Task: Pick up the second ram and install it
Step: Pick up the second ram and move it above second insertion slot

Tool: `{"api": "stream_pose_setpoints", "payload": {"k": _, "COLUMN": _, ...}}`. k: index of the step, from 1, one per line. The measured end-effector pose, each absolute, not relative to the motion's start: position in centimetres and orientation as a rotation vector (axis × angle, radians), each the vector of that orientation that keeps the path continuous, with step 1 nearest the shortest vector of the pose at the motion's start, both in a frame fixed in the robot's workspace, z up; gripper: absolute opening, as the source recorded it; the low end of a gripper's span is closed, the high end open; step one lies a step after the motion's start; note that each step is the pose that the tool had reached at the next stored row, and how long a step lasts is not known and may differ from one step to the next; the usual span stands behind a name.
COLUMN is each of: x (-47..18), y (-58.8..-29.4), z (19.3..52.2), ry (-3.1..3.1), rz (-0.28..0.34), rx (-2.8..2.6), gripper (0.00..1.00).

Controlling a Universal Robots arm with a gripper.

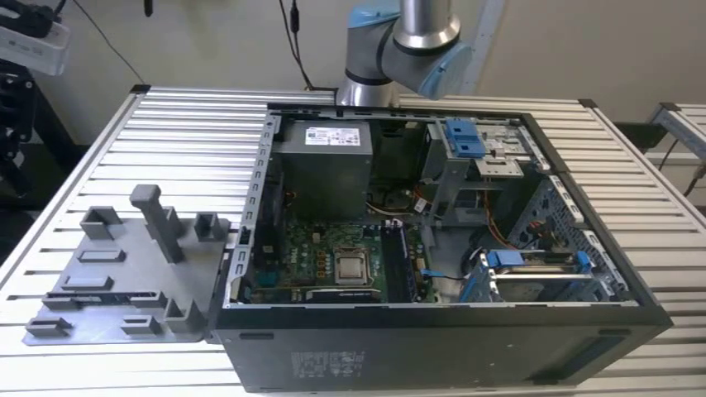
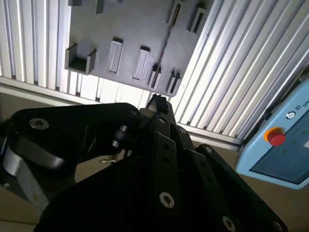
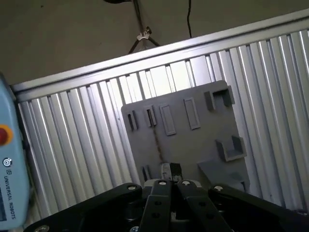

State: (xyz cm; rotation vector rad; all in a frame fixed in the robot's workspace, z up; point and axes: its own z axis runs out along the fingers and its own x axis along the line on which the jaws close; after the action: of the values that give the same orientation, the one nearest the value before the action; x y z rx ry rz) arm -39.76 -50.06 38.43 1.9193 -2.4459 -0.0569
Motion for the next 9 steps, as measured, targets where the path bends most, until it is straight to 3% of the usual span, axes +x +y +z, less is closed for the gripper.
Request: {"api": "stream_pose_setpoints", "payload": {"k": 9, "x": -39.75, "y": -50.06, "z": 38.36, "ry": -2.284, "rz": -0.044, "rx": 2.117, "gripper": 0.11}}
